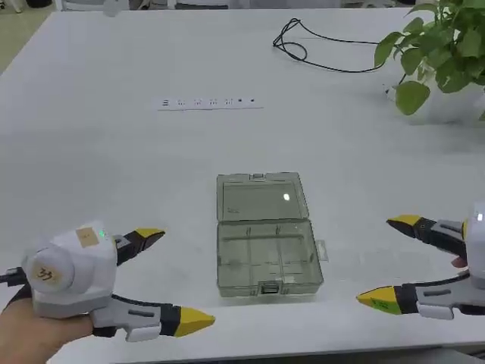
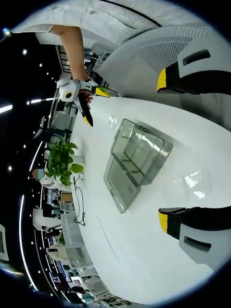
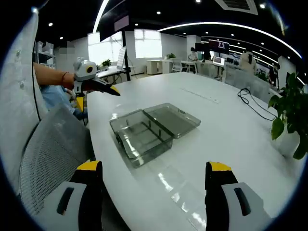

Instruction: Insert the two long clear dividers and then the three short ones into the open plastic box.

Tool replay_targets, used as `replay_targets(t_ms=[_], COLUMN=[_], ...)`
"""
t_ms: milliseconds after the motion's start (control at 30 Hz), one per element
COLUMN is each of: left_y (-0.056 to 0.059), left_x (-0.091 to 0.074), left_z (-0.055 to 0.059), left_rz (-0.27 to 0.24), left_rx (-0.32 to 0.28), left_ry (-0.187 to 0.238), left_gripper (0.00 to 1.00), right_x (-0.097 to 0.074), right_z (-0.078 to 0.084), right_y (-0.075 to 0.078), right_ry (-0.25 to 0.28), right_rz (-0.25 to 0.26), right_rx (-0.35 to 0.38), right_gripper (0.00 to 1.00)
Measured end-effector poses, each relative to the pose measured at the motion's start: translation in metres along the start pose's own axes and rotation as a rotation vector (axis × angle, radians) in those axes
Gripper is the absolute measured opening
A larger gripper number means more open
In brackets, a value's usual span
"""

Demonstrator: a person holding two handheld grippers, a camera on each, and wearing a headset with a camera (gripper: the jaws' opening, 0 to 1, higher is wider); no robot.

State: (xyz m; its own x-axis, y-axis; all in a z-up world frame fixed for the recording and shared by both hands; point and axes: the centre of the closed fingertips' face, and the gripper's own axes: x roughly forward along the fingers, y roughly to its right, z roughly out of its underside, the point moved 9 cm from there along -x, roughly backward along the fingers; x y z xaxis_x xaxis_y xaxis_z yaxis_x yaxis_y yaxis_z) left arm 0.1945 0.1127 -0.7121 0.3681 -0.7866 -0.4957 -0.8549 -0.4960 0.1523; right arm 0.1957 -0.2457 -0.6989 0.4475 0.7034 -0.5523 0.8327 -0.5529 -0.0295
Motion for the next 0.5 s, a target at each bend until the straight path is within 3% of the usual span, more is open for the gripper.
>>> replay_targets(t_ms=[500], left_y=[0.0008], left_x=[0.0013], left_z=[-0.0001], left_rz=[0.003], left_rx=[-0.001], left_ry=[-0.001], left_gripper=[1.00], right_x=[-0.0004], right_z=[-0.0006], right_y=[0.0000], right_ry=[-0.002], right_rz=[0.000], right_rx=[-0.006], right_gripper=[0.88])
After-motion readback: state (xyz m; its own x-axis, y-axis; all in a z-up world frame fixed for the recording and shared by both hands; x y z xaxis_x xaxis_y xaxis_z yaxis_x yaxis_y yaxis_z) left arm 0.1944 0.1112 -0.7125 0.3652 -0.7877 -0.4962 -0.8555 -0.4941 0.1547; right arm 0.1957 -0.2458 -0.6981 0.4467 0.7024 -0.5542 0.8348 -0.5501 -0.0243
